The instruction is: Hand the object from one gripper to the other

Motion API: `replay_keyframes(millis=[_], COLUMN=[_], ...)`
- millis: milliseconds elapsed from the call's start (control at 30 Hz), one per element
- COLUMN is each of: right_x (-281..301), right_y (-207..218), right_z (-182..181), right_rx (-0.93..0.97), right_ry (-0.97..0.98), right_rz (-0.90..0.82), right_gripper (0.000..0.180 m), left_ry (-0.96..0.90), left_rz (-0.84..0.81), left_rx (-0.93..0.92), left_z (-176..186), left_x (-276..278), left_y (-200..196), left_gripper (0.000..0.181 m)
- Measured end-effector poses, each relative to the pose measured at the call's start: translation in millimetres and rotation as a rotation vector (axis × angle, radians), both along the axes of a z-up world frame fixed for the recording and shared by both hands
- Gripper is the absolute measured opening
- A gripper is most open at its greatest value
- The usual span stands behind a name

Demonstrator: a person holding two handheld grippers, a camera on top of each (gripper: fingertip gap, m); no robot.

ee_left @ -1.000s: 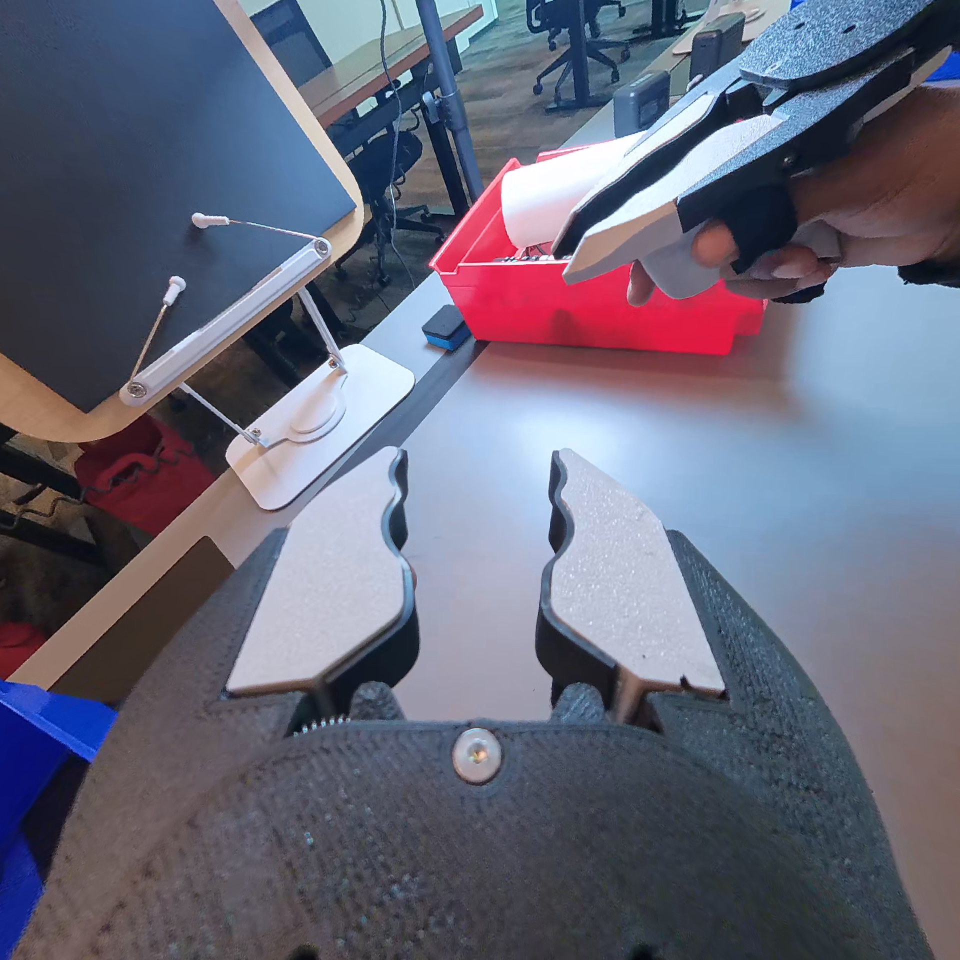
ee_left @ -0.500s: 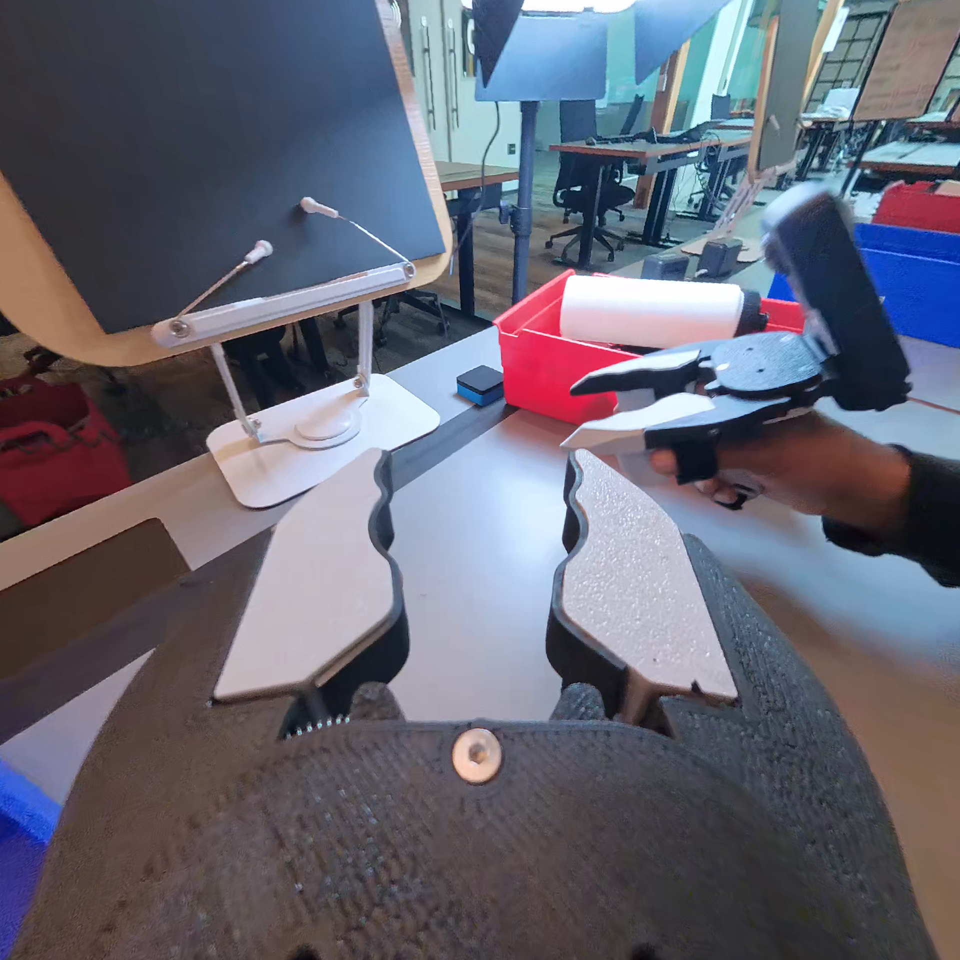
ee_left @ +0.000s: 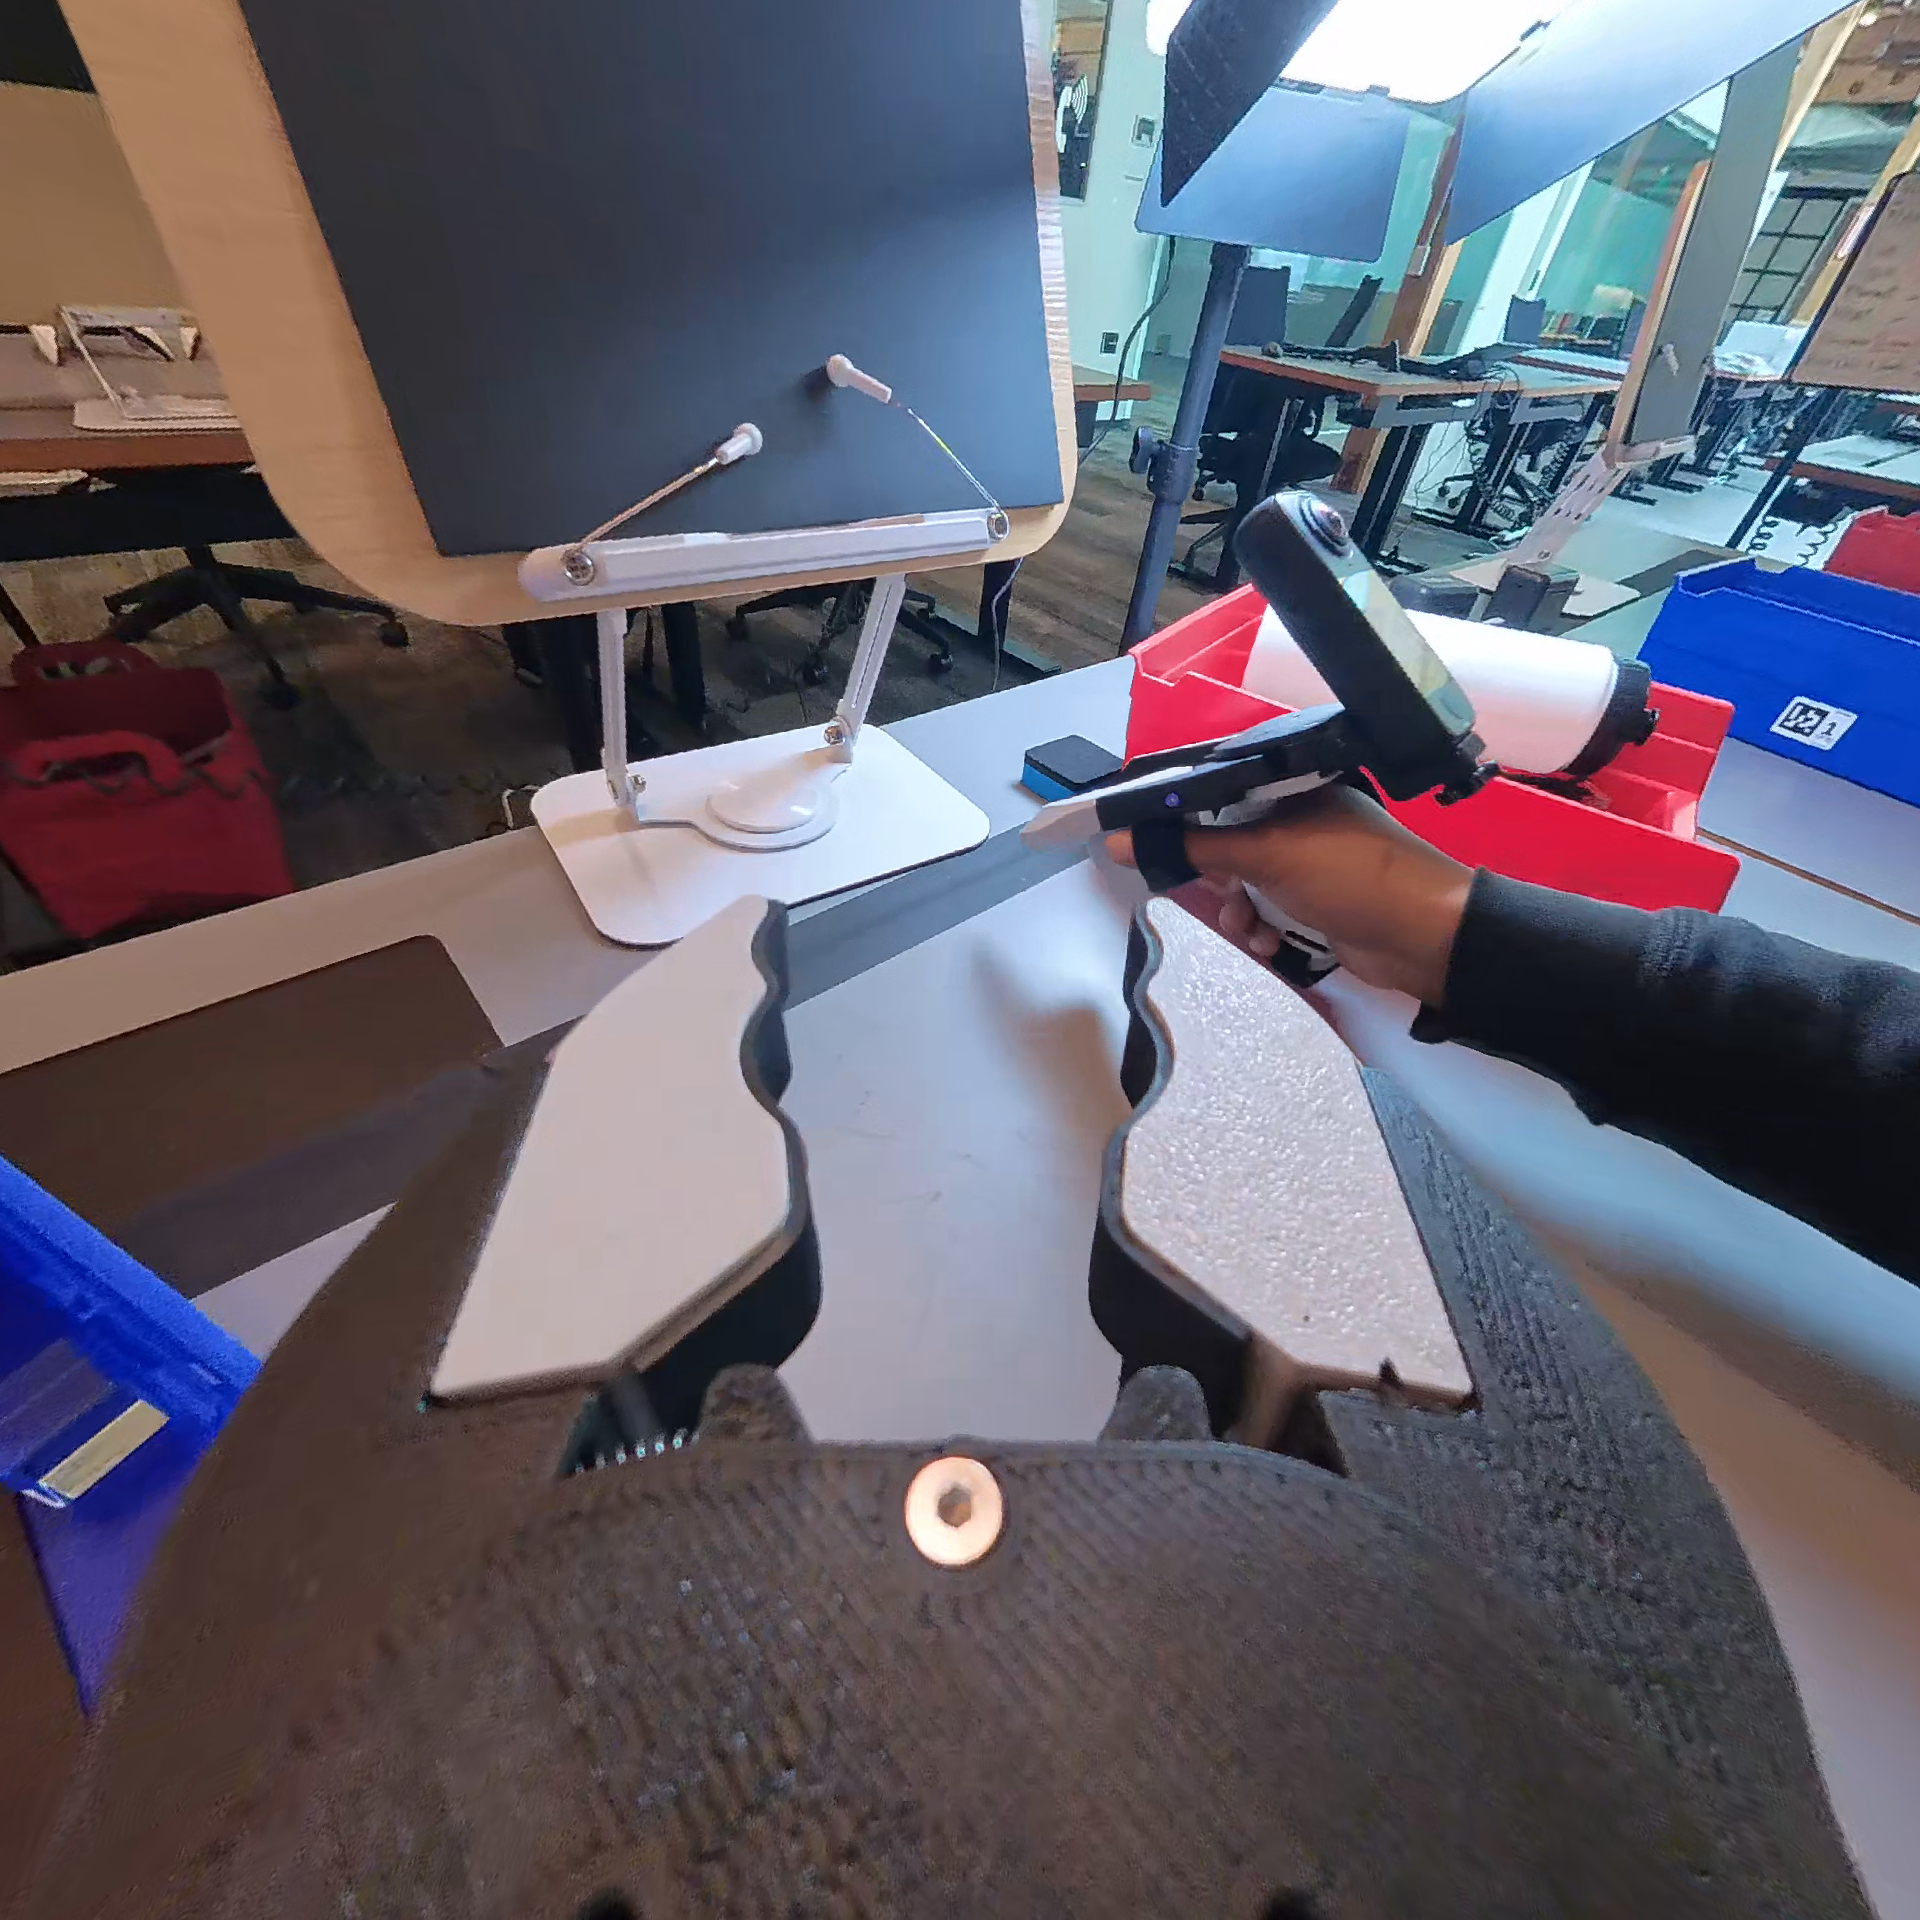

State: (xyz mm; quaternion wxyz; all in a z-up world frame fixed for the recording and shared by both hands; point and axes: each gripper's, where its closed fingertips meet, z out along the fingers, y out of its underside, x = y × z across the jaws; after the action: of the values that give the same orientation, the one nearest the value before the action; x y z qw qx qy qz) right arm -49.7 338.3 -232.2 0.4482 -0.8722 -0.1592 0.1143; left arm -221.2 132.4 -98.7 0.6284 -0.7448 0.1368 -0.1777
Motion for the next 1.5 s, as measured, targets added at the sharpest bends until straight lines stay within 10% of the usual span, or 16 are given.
replay_keyframes(millis=[400, 500, 667, 933, 1133, 1267, 1500], right_x=[57, 88, 100, 158, 89, 30, 59], right_y=[-22, -25, -19, 12, 5, -4, 61], right_z=[60, 40, 42, 43, 96, 56, -16], right_rx=[-0.067, -0.248, -0.323, -0.266, 0.095, -0.043, -0.145], right_ry=[-0.699, -0.812, -0.628, -0.709, -0.563, -0.251, -0.279], right_rz=[0.148, 0.194, 0.216, 0.126, 0.21, 0.244, -0.017], right_gripper=[0.065, 0.03, 0.008, 0.012, 0.059, 0.067, 0.071], left_ry=[-0.028, -0.026, -0.028, -0.025, -0.034, -0.022, 0.03], left_rz=[0.025, 0.017, 0.027, 0.023, -0.026, -0.028, 0.062], left_rx=[-0.013, -0.012, -0.001, -0.013, -0.05, -0.049, 0.008], left_z=[0, 2, 6, 1, -5, -11, -7], left_x=[-21, -19, -25, -24, -18, -16, -38], left_y=[2, 0, -2, -1, -2, -1, 3], left_gripper=[0.06, 0.058, 0.054, 0.052, 0.047, 0.05, 0.057])
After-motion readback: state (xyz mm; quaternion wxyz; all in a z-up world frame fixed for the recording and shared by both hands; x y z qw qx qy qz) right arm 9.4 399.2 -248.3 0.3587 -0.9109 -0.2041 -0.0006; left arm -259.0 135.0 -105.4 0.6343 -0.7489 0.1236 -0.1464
